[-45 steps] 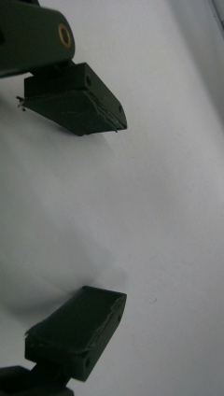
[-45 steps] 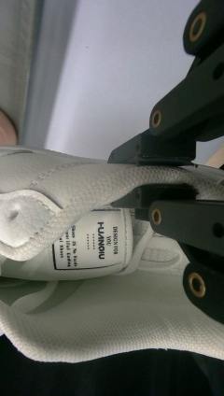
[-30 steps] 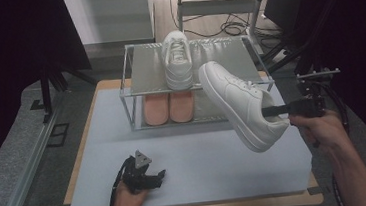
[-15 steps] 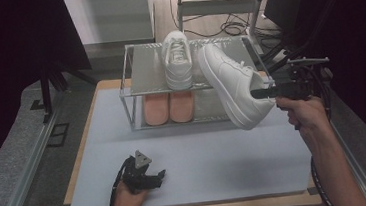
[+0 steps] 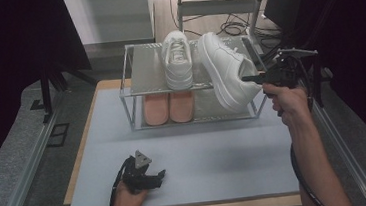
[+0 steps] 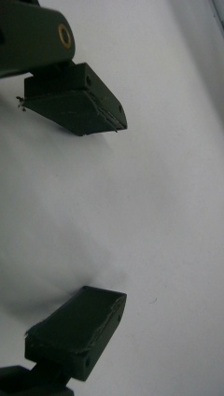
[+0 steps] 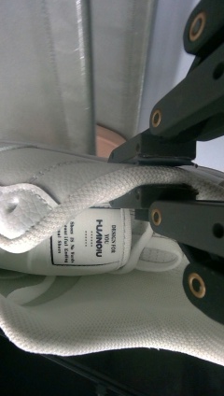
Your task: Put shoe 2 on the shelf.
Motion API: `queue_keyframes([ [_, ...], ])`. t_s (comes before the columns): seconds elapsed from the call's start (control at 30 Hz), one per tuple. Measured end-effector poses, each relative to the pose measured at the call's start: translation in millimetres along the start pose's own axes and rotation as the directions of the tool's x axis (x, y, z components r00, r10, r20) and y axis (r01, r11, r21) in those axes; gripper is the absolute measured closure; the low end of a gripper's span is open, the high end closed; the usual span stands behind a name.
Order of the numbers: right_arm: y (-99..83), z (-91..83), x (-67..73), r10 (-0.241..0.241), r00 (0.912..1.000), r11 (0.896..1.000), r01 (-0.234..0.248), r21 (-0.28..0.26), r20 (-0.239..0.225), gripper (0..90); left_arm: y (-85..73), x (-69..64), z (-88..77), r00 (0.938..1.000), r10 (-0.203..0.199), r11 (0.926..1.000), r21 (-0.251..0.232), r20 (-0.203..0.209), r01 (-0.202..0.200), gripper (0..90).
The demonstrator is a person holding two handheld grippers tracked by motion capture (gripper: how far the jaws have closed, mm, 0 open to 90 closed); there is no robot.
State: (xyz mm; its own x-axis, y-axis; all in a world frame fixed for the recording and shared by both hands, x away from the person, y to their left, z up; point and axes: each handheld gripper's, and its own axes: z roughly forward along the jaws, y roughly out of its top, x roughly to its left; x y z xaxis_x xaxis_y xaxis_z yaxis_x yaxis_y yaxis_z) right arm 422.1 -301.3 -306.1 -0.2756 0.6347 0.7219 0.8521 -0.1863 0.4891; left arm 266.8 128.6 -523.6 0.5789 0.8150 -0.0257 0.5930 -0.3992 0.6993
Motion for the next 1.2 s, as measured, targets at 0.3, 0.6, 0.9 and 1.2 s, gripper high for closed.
queue_keyframes([
  [0.3, 13.4, 21.9, 2.9, 0.053, 0.9985, 0.998, -0.053, -0.043, 0.013, 80.9, -0.1, -0.1, 0.0, 1.0, 0.0, 1.0, -0.002, 0.001, 0.0, 15.4],
  [0.6, 24.1, 37.1, 2.3, 0.091, 0.9949, 0.993, -0.088, -0.076, 0.041, 80.7, -0.1, -0.1, 0.0, 1.0, 0.001, 1.0, -0.002, 0.001, -0.001, 15.6],
  [0.9, 36.4, 48.9, -0.6, 0.12, 0.9902, 0.988, -0.112, -0.106, 0.071, 80.2, -0.2, -0.1, 0.0, 1.0, -0.004, 1.0, -0.003, 0.001, 0.004, 15.5],
  [1.2, 48.7, 60.1, -0.8, 0.129, 0.9872, 0.984, -0.116, -0.132, 0.094, 79.6, -0.1, 0.1, 0.1, 1.0, -0.002, 1.0, -0.003, 0.002, 0.002, 15.5],
])
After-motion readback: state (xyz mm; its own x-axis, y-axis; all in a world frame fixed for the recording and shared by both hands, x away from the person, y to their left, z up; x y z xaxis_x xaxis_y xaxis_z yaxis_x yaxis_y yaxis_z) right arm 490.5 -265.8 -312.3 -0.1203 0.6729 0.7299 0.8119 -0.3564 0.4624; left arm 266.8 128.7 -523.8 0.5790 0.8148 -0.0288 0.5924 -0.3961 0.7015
